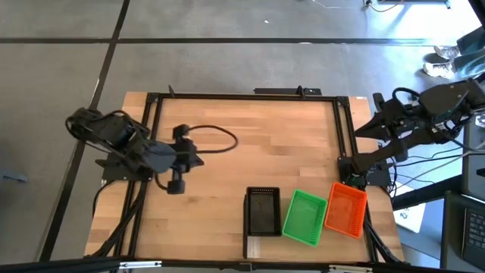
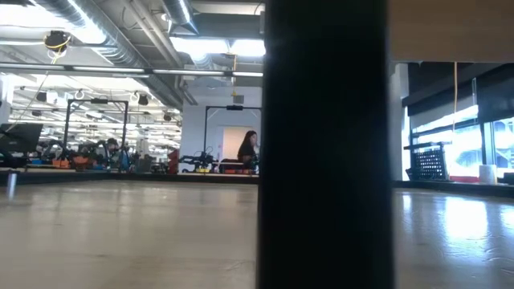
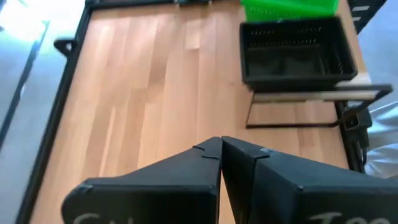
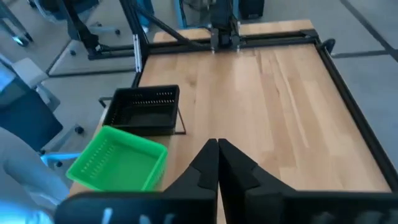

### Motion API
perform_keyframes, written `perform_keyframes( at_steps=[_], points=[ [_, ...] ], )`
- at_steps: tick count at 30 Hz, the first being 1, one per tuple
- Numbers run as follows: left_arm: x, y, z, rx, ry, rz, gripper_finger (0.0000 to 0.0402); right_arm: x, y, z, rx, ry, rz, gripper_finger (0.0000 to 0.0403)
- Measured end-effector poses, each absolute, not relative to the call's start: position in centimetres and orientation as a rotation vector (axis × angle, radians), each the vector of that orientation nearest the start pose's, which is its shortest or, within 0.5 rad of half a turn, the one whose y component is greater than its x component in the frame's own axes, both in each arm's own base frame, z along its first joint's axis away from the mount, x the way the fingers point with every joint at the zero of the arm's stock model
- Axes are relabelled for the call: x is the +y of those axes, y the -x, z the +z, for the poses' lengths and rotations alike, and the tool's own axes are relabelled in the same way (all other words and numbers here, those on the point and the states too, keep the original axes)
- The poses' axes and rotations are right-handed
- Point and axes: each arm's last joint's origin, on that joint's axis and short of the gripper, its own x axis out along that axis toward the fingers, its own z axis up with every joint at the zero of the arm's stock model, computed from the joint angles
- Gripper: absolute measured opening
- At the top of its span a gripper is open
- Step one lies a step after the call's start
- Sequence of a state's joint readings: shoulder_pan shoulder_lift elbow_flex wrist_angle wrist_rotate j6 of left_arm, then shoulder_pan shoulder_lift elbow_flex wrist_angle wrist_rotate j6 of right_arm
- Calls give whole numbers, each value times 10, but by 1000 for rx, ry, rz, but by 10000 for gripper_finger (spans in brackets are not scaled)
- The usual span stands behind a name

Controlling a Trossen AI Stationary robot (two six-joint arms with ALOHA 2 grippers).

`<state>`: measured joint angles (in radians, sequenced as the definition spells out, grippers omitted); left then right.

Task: Stack baskets on shelf by color
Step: Return to Home Position

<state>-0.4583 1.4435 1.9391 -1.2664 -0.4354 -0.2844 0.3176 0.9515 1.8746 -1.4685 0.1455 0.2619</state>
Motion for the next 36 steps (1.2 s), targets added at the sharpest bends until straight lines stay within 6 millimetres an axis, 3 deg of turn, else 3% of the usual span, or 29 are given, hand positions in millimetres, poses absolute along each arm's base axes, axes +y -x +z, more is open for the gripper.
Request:
perform_keyframes(
  at_steps=[5,16,26,36],
  points=[
    [-82,-194,446,602,35,74,0,11,-45,481,440,-161,127,0],
    [-49,-120,398,291,131,-95,0,18,-38,439,204,-134,488,0],
    [-15,-49,363,40,149,-163,0,18,-38,386,87,-92,492,0],
    [11,3,330,-179,152,-172,0,13,-31,339,-45,-131,414,0]
  ],
)
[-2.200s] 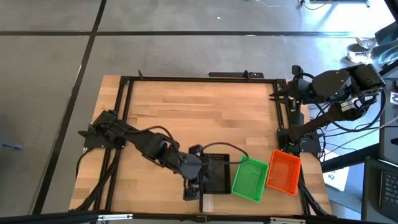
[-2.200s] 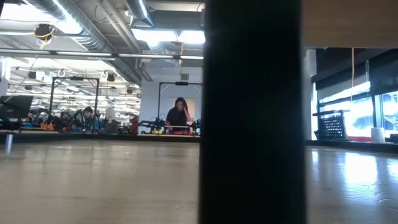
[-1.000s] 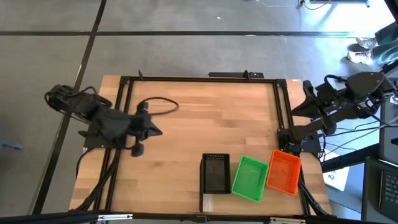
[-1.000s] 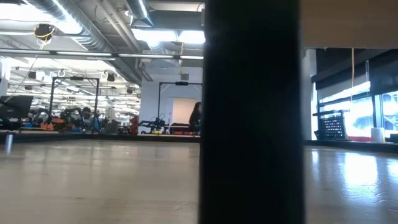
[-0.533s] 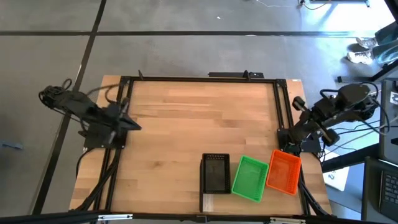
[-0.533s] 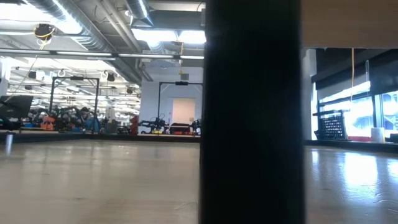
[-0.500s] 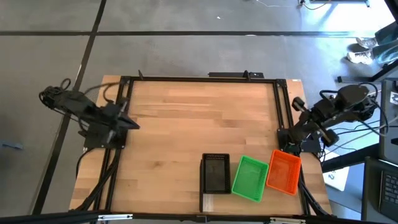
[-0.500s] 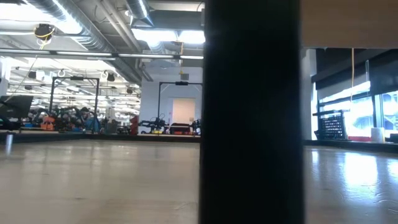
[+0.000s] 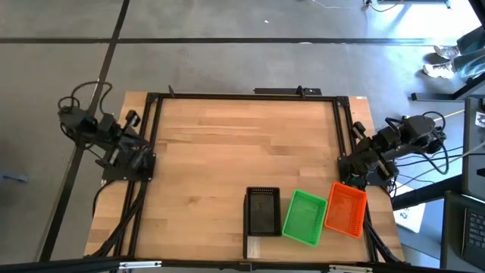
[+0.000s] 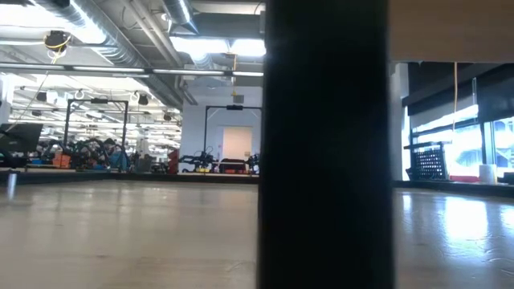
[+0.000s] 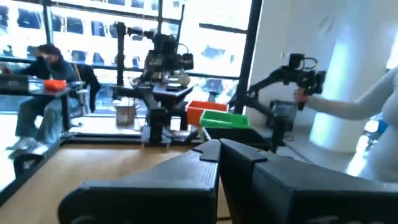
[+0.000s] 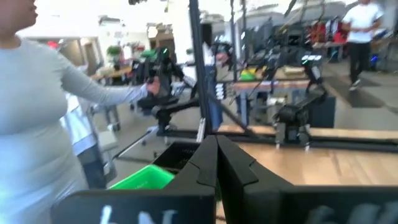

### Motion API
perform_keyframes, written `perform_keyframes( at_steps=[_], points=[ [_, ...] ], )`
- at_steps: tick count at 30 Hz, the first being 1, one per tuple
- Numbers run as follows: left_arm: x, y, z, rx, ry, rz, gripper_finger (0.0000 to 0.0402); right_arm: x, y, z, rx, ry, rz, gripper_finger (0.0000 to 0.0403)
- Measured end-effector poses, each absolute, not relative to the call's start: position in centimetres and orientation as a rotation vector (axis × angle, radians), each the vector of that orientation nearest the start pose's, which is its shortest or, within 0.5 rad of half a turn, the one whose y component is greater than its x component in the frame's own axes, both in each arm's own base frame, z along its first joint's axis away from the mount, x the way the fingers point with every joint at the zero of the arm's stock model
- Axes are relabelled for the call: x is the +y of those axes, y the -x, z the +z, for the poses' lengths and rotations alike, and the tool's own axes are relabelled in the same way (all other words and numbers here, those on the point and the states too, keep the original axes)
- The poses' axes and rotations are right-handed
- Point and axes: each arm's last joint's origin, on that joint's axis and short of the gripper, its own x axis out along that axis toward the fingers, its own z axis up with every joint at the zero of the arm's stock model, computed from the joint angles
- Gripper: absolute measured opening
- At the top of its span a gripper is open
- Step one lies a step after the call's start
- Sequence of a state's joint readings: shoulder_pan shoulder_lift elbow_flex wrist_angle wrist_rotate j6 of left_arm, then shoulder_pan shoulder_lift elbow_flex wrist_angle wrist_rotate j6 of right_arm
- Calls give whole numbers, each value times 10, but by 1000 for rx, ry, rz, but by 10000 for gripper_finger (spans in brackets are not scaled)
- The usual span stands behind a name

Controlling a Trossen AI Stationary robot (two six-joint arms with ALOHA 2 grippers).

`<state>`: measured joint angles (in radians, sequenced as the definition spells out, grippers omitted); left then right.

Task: Stack baskets on shelf by color
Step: Return to Home Position

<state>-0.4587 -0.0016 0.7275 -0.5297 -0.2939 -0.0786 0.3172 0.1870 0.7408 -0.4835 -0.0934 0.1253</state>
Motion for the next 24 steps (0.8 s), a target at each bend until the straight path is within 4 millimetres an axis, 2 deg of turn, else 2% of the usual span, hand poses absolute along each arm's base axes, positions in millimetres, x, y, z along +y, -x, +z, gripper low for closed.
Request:
perform_keyframes(
  at_steps=[4,6,9,12,19,24],
  points=[
    [10,3,327,-130,72,-178,0,12,-28,324,-108,-140,398,0],
    [10,3,330,-166,80,-197,0,11,-26,316,-126,-141,397,0],
    [8,-1,322,-108,78,-196,0,10,-25,305,-154,-146,376,0],
    [7,-2,323,-139,100,-198,0,11,-28,298,-137,-137,371,0],
    [2,-14,310,-104,85,-183,0,13,-36,292,-180,-127,369,0],
    [-6,-30,296,-128,67,-182,0,18,-52,272,-208,-76,366,0]
  ],
)
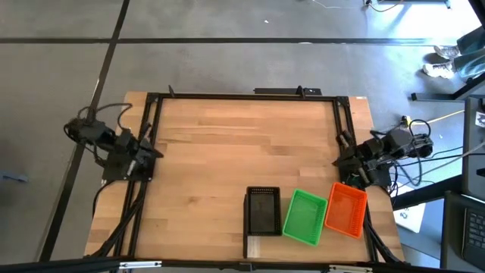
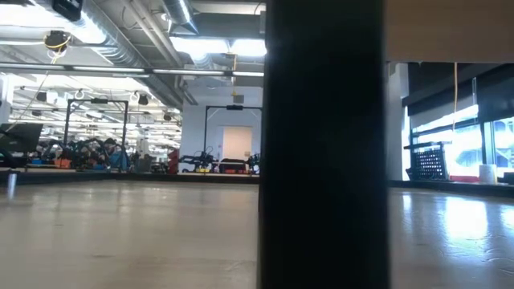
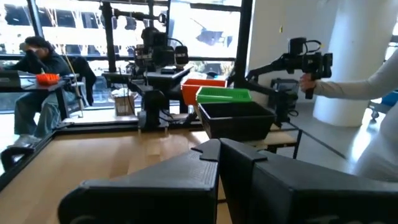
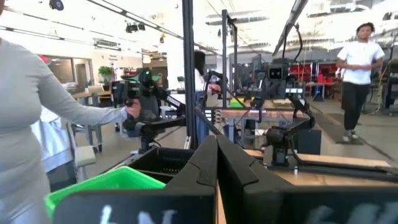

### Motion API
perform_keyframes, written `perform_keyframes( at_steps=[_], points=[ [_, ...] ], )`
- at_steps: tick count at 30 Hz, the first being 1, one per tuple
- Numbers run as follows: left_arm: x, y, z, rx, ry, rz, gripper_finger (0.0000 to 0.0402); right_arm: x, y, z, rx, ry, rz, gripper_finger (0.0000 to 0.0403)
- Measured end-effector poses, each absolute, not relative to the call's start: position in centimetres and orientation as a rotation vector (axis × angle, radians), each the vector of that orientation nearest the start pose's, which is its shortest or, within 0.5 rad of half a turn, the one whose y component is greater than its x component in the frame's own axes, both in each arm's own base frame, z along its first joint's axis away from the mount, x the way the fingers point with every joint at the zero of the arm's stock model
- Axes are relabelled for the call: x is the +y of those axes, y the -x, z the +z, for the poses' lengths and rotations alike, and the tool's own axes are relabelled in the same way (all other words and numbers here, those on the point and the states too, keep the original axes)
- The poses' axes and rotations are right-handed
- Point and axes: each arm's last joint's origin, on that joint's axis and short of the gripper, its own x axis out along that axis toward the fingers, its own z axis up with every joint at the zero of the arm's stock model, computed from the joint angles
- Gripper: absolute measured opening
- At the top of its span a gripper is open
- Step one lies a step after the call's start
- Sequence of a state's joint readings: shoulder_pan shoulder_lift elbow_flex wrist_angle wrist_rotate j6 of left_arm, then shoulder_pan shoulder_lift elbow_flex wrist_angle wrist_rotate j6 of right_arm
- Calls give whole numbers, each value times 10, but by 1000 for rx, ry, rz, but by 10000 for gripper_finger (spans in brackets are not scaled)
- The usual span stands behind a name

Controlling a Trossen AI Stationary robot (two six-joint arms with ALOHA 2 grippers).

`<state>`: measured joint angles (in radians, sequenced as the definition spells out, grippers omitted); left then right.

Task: Stack baskets on shelf by color
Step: Return to Home Position

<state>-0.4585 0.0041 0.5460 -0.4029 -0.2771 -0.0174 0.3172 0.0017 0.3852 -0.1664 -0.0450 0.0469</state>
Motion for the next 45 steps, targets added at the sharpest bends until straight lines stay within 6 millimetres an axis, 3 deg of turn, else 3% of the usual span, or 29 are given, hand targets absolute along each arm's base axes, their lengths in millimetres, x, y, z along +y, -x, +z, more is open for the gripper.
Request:
perform_keyframes(
  at_steps=[13,22,45],
  points=[
    [-27,-74,229,-166,59,-179,0,29,-85,206,-252,-84,365,0],
    [-35,-89,180,-146,45,-179,0,31,-90,188,-237,-19,375,0],
    [-35,-89,182,-162,2,-178,0,31,-91,180,-161,36,356,0]
  ],
)
